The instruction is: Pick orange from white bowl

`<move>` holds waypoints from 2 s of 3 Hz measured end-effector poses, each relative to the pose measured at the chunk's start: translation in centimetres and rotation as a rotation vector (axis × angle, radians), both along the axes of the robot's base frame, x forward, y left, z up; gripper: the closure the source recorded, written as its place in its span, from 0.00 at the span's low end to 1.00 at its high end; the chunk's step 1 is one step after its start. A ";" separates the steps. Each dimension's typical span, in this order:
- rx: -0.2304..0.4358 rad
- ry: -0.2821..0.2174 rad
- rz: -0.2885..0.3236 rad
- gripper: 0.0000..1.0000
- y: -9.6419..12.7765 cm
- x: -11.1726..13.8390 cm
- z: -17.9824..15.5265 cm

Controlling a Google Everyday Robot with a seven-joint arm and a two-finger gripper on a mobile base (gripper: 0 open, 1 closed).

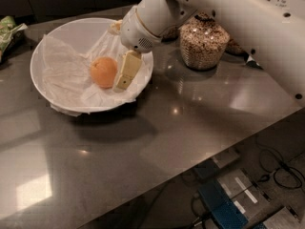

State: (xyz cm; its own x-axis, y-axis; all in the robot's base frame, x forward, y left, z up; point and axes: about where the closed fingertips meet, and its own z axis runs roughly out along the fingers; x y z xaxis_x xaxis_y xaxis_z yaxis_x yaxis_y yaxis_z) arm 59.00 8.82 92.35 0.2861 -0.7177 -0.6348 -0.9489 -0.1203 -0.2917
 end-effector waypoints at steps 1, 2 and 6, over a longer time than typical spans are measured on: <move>0.000 0.000 0.000 0.00 0.0 0.0 0.0; 0.019 0.013 -0.008 0.00 1.0 1.9 -2.0; -0.004 0.003 0.004 0.12 2.0 3.0 -3.5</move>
Offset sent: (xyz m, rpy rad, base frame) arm 0.0118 0.0018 -0.0127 0.0441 0.0195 -0.0168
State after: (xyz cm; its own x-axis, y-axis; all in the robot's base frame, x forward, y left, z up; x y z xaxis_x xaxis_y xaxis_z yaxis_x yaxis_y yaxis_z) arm 61.97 10.79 88.83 0.2873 -0.7190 -0.6328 -0.9492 -0.1253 -0.2886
